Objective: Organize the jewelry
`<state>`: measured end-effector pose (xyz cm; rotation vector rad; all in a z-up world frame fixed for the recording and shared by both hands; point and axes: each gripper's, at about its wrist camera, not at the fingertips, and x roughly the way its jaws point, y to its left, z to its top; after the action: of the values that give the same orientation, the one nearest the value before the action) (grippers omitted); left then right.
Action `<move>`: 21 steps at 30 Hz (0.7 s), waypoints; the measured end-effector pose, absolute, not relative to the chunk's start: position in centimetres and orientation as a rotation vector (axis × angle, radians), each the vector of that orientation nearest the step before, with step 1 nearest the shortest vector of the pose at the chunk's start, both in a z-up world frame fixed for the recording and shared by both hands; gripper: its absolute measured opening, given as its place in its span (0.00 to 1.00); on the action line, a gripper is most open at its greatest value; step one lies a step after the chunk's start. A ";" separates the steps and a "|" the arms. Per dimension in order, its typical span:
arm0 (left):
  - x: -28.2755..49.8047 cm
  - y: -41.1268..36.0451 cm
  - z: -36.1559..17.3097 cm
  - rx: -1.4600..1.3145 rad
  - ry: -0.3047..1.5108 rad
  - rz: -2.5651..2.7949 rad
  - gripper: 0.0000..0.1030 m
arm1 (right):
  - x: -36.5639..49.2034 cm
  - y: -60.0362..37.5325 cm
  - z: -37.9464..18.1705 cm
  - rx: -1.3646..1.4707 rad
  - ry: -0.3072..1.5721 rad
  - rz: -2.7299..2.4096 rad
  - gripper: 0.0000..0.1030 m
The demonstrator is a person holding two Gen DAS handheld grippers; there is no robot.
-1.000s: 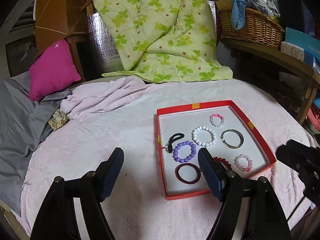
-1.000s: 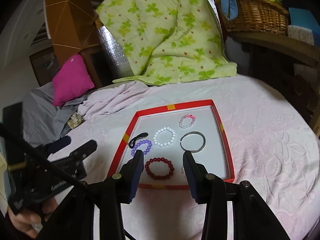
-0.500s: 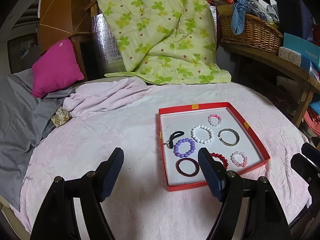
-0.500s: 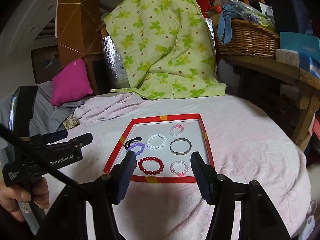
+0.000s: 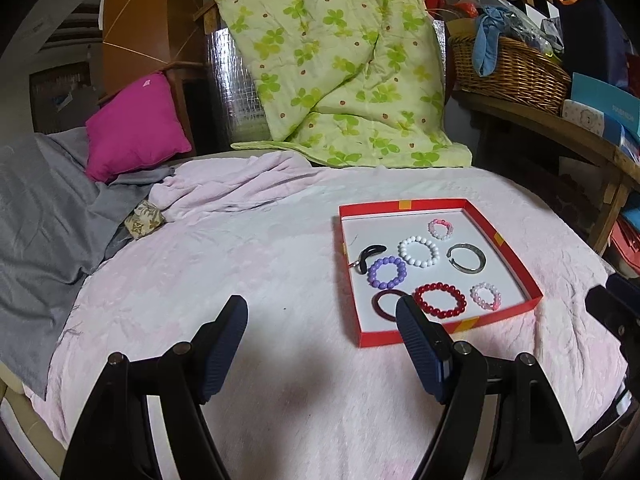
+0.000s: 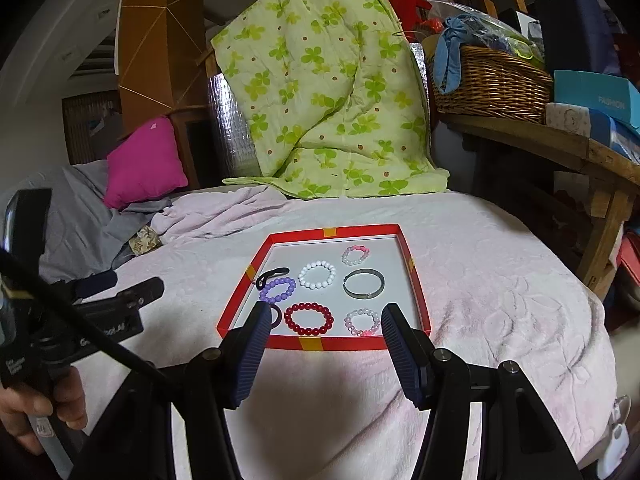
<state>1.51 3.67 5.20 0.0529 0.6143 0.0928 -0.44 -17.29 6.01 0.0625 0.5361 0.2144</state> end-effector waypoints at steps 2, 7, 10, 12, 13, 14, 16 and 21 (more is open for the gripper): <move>1.1 3.7 5.1 0.056 0.612 0.093 0.75 | -0.4 -17.2 5.9 0.059 0.536 0.215 0.60; 0.5 4.0 5.2 0.043 0.607 0.086 0.75 | -0.1 -16.9 5.5 0.051 0.547 0.219 0.60; 0.3 4.1 5.2 0.038 0.605 0.086 0.75 | 0.3 -17.0 5.3 0.059 0.563 0.220 0.60; 0.2 4.1 5.2 0.034 0.604 0.086 0.75 | 0.4 -17.0 5.1 0.051 0.566 0.211 0.60; 0.1 4.0 5.1 0.033 0.603 0.087 0.75 | 0.5 -17.0 5.1 0.049 0.569 0.211 0.60; 0.1 4.0 5.1 0.032 0.604 0.087 0.75 | 0.6 -17.0 5.0 0.050 0.574 0.212 0.60; 0.0 4.0 5.1 0.035 0.607 0.086 0.75 | 0.7 -16.9 4.9 0.047 0.578 0.211 0.60; -0.4 3.7 4.8 0.043 0.612 0.089 0.75 | 0.6 -16.7 4.9 0.029 0.578 0.210 0.62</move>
<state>-0.37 3.74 4.76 0.0432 0.6119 0.0887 0.64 -16.74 4.86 0.0294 0.5779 0.2102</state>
